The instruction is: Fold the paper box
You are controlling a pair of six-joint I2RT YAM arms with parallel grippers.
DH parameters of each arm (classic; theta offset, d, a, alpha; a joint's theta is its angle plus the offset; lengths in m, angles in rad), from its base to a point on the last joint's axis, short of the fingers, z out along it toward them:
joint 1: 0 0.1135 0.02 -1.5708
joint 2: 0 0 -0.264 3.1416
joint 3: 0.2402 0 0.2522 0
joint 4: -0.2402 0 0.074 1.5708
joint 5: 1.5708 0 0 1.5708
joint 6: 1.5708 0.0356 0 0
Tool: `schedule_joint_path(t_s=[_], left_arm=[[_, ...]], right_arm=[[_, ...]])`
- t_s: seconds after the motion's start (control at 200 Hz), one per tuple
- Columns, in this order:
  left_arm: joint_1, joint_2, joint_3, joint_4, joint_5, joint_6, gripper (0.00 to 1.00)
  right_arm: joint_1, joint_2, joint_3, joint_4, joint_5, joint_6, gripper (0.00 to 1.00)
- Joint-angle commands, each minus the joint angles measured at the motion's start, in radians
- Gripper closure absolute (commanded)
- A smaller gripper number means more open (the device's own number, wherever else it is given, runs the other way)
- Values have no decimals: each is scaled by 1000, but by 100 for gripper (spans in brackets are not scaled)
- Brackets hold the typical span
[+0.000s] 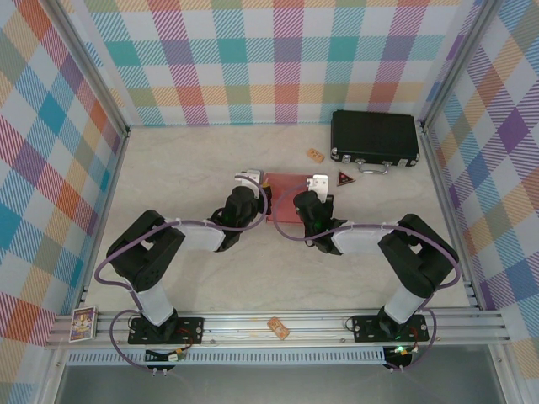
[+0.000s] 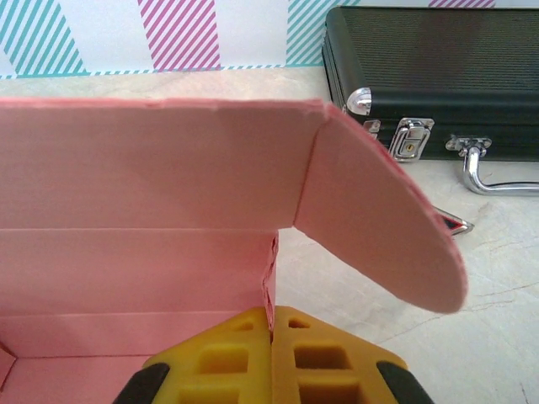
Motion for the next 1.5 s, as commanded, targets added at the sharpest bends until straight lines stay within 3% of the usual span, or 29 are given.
schedule_joint_path(t_s=[0.0,0.245,0.385,0.535,0.755,1.209,1.404,1.494], left_arm=[[-39,-28,-28,-6,21,-21,92],[-41,-47,-62,-6,6,-28,81],[-41,-49,-67,-11,9,-28,84],[-41,-48,-66,-13,27,-25,100],[-41,-41,-60,-10,47,-39,100],[-50,-40,-60,-15,70,-57,85],[-50,-28,-62,-14,73,-57,86],[-50,-19,-64,-7,80,-61,92]], right_arm=[[27,-12,-26,-34,-21,26,100],[30,-13,-24,-59,4,42,100],[32,-10,-22,-62,6,49,100],[36,-9,-22,-77,8,67,100],[45,-7,-30,-84,12,82,100],[59,-3,-31,-113,34,109,100],[60,-3,-33,-116,37,117,100],[61,-6,-42,-118,37,124,100]])
